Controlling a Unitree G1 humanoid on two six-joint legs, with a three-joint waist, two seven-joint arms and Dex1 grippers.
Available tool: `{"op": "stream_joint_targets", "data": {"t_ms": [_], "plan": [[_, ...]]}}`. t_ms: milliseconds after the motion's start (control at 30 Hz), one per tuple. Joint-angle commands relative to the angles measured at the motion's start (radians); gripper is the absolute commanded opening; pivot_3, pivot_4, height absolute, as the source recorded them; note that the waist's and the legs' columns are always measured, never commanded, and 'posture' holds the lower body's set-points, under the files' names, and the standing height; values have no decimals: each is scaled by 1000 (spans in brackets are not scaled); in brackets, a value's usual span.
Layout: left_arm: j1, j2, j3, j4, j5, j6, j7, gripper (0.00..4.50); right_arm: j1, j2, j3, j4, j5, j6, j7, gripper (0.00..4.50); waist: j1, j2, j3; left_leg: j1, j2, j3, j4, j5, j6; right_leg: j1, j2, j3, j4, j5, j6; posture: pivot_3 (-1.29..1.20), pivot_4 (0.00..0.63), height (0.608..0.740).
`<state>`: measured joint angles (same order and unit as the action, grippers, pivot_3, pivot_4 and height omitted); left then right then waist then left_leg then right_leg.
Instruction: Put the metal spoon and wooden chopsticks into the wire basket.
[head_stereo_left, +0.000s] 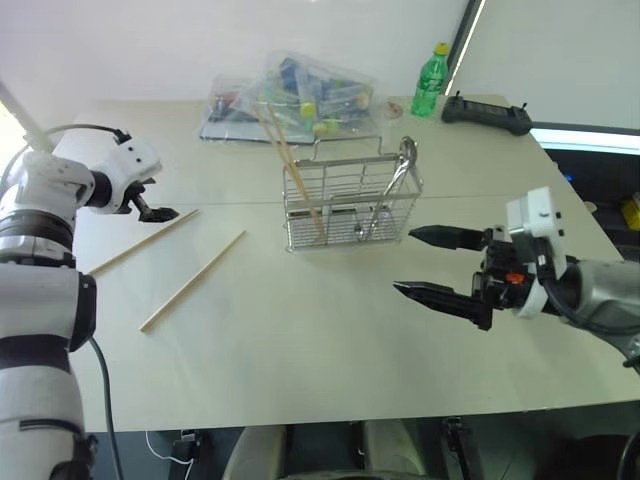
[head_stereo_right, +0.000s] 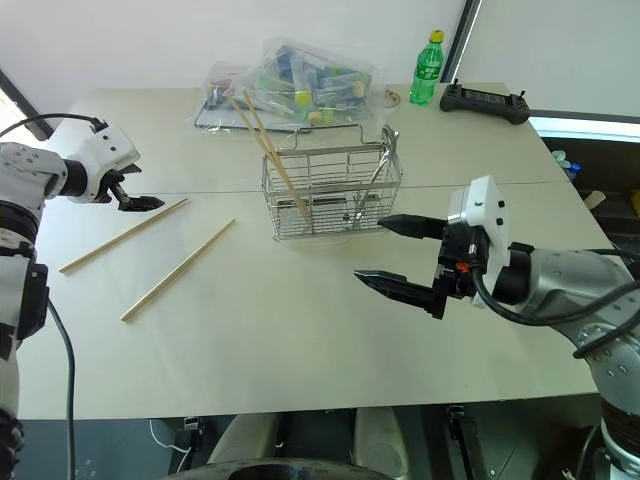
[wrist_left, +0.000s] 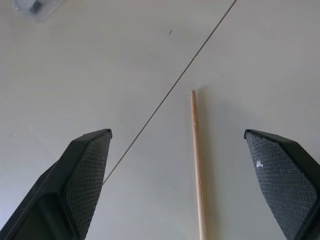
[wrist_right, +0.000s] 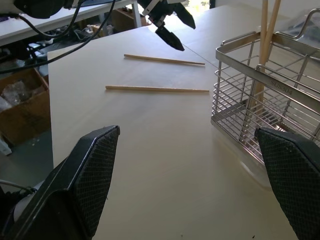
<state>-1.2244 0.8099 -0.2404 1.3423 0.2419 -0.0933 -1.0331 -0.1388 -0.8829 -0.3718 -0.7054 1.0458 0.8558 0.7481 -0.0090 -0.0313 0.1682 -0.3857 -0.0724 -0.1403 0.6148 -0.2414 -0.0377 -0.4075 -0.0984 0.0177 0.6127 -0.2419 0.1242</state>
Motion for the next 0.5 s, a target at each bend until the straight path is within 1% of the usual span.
{"op": "stream_joint_targets", "data": {"t_ms": [33, 300, 500], "plan": [[-3, -9, 30, 2, 5, -8, 9, 4500, 14, -19, -64, -45, 55, -2, -43, 4436, 0, 0, 0, 0, 0, 0, 0, 0, 0, 0, 0, 0, 0, 0, 0, 0, 150, 734], [21, -43, 41, 14, 34, 8, 87, 4500, -13, -69, -78, -16, 120, 14, -101, 4436, -2, -1, 0, 1, 0, 0, 1, 0, 0, 0, 0, 0, 0, 1, 0, 0, 150, 734], [76, -55, 38, 18, 65, 6, 190, 4500, -12, -117, -113, -13, 209, 32, -132, 4436, -1, -1, 0, 0, 0, 0, 1, 0, 0, 0, 0, 0, 0, 1, 0, 0, 150, 734]]}}
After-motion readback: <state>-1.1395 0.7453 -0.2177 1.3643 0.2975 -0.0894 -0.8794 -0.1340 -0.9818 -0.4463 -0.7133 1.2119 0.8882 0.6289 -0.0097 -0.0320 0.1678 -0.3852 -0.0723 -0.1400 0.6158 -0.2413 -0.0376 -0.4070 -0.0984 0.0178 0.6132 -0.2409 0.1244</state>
